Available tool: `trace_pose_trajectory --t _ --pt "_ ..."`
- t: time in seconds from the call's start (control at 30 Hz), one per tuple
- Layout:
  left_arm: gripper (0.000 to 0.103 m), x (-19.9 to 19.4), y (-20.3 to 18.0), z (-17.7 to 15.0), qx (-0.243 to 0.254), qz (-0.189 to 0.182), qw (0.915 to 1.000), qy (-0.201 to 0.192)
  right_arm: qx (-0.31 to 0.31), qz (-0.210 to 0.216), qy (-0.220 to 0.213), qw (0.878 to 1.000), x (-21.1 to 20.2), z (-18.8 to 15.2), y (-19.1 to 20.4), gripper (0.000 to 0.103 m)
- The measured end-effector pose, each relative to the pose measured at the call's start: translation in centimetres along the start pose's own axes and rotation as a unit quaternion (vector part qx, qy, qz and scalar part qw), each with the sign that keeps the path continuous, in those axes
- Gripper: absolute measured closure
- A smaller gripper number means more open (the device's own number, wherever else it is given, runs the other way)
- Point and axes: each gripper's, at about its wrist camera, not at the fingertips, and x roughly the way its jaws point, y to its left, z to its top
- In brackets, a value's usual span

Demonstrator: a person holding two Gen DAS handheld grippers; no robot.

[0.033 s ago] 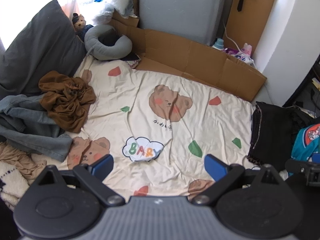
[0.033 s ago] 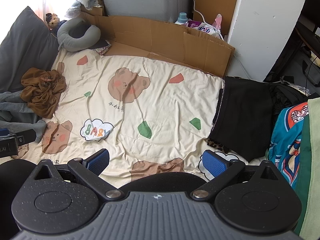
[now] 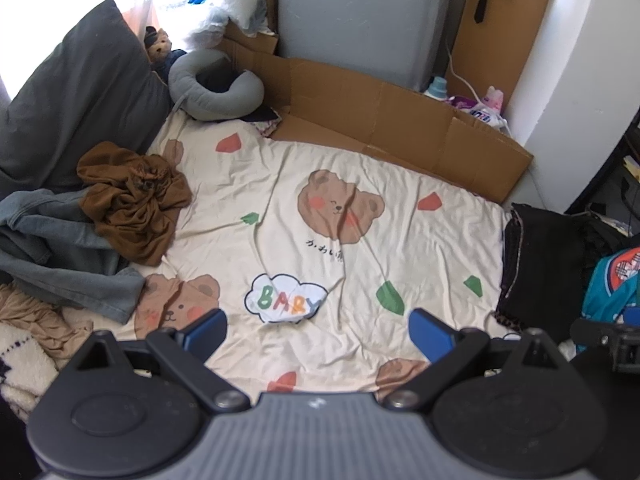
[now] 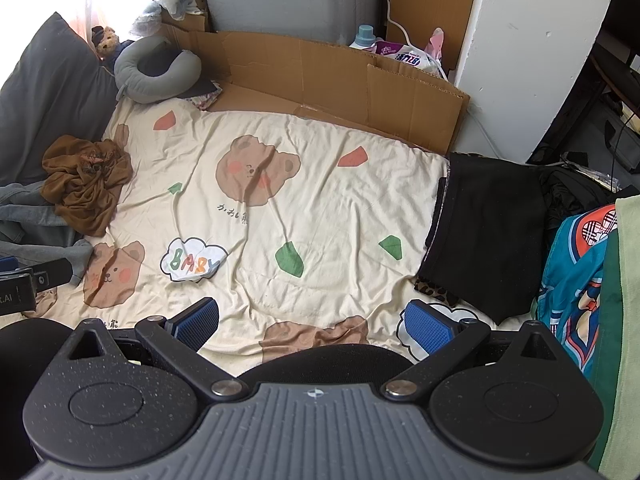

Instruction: Fold clothes

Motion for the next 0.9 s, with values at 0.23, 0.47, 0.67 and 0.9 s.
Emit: trace_pose_trajectory --t 0.23,0.47,0.67,0.9 --pt "0.004 0.04 -0.2 -0.04 -0.001 0.005 1.0 -0.004 0.0 -0.001 0.0 1.0 0.05 -0.06 0.01 0.001" --pt "0.004 0.11 -0.51 -0.07 -0.001 0.007 1.0 -0.004 0.003 0.001 0.001 1.0 0.21 -0.42 -0.33 0.001" --pt "0.004 0.22 -0.05 -0.16 0.004 0.006 1.0 -0.005 0.002 0.0 0.0 1.0 0.07 -0.09 -0.15 0.001" --pt "0.004 0.04 -0.34 -0.31 0.005 0.007 0.9999 -0.006 0.002 0.0 0.0 1.0 0.1 -0.04 -0.11 0.001"
